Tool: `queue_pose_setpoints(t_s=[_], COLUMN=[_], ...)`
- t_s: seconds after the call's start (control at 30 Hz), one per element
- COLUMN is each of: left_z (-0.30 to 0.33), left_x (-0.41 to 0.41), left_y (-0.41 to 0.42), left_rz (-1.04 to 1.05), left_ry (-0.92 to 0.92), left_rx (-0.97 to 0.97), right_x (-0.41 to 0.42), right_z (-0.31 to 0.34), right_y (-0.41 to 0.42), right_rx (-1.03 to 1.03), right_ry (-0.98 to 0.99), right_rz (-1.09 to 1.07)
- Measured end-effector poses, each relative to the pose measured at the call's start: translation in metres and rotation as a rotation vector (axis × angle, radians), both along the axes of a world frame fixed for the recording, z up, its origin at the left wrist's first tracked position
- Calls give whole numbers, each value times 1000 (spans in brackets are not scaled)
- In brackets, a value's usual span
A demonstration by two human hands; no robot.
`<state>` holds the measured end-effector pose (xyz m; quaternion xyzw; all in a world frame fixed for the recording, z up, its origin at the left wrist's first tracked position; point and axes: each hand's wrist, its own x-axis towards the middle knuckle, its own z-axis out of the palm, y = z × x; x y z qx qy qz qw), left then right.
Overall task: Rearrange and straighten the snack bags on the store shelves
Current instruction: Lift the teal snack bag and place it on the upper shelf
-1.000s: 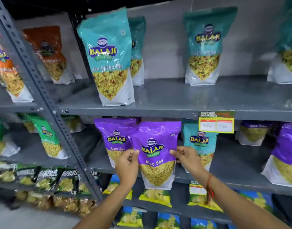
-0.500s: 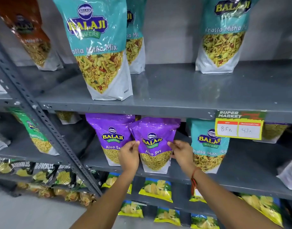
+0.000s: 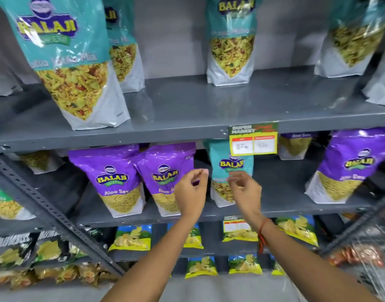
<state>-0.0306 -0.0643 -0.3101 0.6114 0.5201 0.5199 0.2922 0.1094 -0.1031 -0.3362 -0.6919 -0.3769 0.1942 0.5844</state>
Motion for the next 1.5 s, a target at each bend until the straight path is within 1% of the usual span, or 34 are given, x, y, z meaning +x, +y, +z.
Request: queue_pose_setpoints(t_s=[0.07, 0.13, 0.2, 0.23, 0.3, 0.33, 0.4, 0.43, 0.5, 0.63, 0.73, 0.8, 0.9, 0.97, 1.07, 1.13, 1.17, 1.23, 1.3, 1.5], left_z=[-10, -25, -32, -35, -40, -41, -41, -40, -37, -30, -29, -30, -31, -29, -21, -8, 3, 32, 70, 193], left_x=[16, 28, 37, 41, 47, 50, 54, 55, 57, 53, 42, 31, 10, -5, -26, -38, -42, -47, -47, -31], left_y=[0, 9, 21, 28, 40, 44, 50, 50, 46, 26, 4, -15, -51, -77, -111, -128, -133, -137, -132, -77], left_rz=[-79, -132, -139, -121, -88, -73, -52, -49, -41, -46, -73, -103, -160, -186, -203, -196, -189, -173, -178, -175], left_ry=[110, 252, 345, 364, 362, 357, 371, 376, 380, 370, 367, 366, 319, 296, 266, 214, 178, 102, -21, -338], left_rx=[-82, -156, -194, -192, -159, -137, -103, -92, -81, -53, -45, -19, -4, 3, 61, 130, 166, 232, 266, 370], right_x=[28, 56, 81, 91, 105, 110, 117, 120, 122, 116, 111, 105, 91, 79, 57, 44, 39, 30, 24, 27], right_z=[-3, -9, -17, -19, -21, -21, -24, -28, -33, -34, -36, -35, -32, -26, -7, 11, 20, 50, 89, 215], right_y=[-3, 2, 13, 20, 32, 36, 41, 43, 43, 34, 13, -10, -50, -80, -123, -145, -152, -156, -150, -94], right_rx=[41, 4, -86, -111, -140, -167, -185, -165, -114, -106, -113, -121, -116, -121, -76, 36, 90, 187, 290, 550], right_ry=[37, 98, 127, 174, 307, 320, 258, 216, 131, 1, -97, -129, -132, -175, -343, -476, -508, -499, -474, -463], right_rz=[-130, -158, -85, -20, 129, 209, 333, 348, 321, 261, 256, 268, 298, 307, 293, 245, 227, 213, 219, 204])
